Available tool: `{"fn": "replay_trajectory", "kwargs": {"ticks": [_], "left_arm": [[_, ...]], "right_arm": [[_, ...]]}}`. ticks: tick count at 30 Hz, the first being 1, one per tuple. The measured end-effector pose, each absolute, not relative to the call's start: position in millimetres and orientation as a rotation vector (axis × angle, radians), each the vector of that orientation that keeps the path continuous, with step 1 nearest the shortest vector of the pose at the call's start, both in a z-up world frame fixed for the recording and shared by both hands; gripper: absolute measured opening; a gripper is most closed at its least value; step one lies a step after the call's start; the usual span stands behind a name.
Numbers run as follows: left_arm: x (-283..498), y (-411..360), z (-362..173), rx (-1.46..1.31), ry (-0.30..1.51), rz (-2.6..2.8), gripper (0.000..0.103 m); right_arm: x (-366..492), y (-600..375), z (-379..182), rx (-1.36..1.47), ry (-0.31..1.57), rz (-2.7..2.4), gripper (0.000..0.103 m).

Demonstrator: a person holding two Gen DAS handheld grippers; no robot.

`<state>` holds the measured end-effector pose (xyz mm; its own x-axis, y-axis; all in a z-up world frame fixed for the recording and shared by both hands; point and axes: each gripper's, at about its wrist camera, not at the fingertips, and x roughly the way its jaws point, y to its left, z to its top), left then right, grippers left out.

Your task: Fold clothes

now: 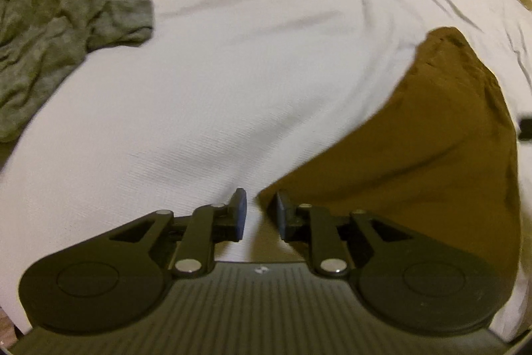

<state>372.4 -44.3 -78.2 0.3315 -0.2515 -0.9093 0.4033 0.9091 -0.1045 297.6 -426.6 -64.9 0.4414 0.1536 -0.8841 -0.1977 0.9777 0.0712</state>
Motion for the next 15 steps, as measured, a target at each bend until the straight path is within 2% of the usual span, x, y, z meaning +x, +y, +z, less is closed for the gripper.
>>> {"fn": "replay_trajectory", "kwargs": {"ticks": [6, 10, 13, 15], "left_arm": [[349, -37, -46, 0.244, 1.100, -0.395, 0.016], [307, -61, -19, 0.294, 1.071, -0.490, 0.016], [271, -84, -1, 0.347, 1.042, -0.581, 0.018], [239, -108, 1, 0.413, 1.010, -0.670, 0.023]], "right_arm": [[232, -411, -67, 0.015, 1.159, 0.228, 0.040], [188, -400, -64, 0.053, 1.187, 0.243, 0.041], [161, -395, -64, 0.105, 1.180, 0.242, 0.044], [147, -393, -64, 0.128, 1.165, 0.239, 0.045]]}}
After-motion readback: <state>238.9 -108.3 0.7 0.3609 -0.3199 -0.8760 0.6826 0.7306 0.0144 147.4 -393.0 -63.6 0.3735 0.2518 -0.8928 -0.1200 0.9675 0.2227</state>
